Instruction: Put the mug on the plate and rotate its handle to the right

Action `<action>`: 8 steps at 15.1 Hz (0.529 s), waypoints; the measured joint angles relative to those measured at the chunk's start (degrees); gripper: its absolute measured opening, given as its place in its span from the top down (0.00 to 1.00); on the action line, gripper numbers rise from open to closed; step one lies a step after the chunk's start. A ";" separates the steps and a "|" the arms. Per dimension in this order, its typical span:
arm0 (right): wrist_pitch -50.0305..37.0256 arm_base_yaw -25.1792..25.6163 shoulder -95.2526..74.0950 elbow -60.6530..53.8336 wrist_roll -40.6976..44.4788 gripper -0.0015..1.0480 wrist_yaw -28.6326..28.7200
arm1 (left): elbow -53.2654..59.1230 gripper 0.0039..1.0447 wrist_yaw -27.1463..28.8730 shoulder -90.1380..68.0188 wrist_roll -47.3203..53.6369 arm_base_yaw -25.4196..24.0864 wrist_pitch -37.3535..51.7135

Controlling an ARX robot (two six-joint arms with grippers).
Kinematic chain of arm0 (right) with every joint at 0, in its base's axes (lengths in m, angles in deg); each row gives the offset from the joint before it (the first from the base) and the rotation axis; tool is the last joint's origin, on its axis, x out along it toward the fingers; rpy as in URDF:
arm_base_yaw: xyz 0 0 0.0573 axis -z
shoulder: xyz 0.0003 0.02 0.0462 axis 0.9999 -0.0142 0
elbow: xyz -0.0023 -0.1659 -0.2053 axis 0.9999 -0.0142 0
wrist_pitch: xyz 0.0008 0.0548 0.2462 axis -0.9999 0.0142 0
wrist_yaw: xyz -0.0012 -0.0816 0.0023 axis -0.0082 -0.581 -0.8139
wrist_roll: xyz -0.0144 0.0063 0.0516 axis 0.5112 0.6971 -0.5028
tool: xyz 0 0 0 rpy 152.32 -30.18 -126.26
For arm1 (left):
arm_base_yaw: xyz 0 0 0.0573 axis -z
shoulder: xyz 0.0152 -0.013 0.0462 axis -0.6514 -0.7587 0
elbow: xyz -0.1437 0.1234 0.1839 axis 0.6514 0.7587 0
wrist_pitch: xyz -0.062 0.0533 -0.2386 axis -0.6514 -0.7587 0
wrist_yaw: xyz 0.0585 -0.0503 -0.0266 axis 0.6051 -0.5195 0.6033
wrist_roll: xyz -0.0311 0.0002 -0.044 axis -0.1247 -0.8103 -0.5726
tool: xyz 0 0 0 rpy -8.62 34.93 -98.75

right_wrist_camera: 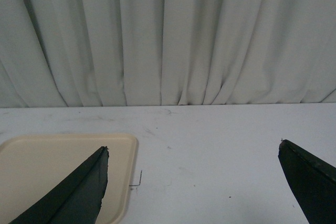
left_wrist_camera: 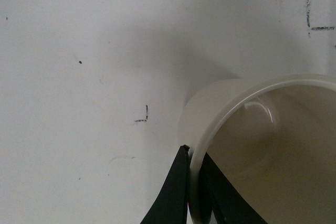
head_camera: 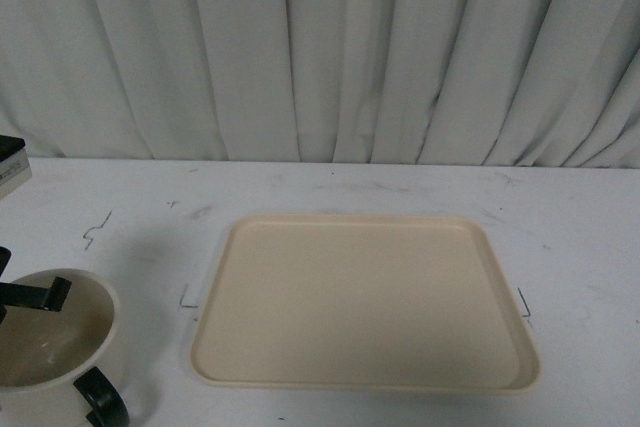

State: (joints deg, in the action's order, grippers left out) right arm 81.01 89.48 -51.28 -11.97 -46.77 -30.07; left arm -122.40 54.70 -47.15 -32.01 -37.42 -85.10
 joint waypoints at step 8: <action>0.00 0.00 0.00 0.00 0.00 0.06 0.02 | -20.26 0.97 -3.02 -7.04 3.13 12.79 -6.27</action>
State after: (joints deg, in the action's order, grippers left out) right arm 81.01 89.48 -51.28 -11.97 -46.77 -30.05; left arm -142.66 51.68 -54.19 -28.89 -24.64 -91.37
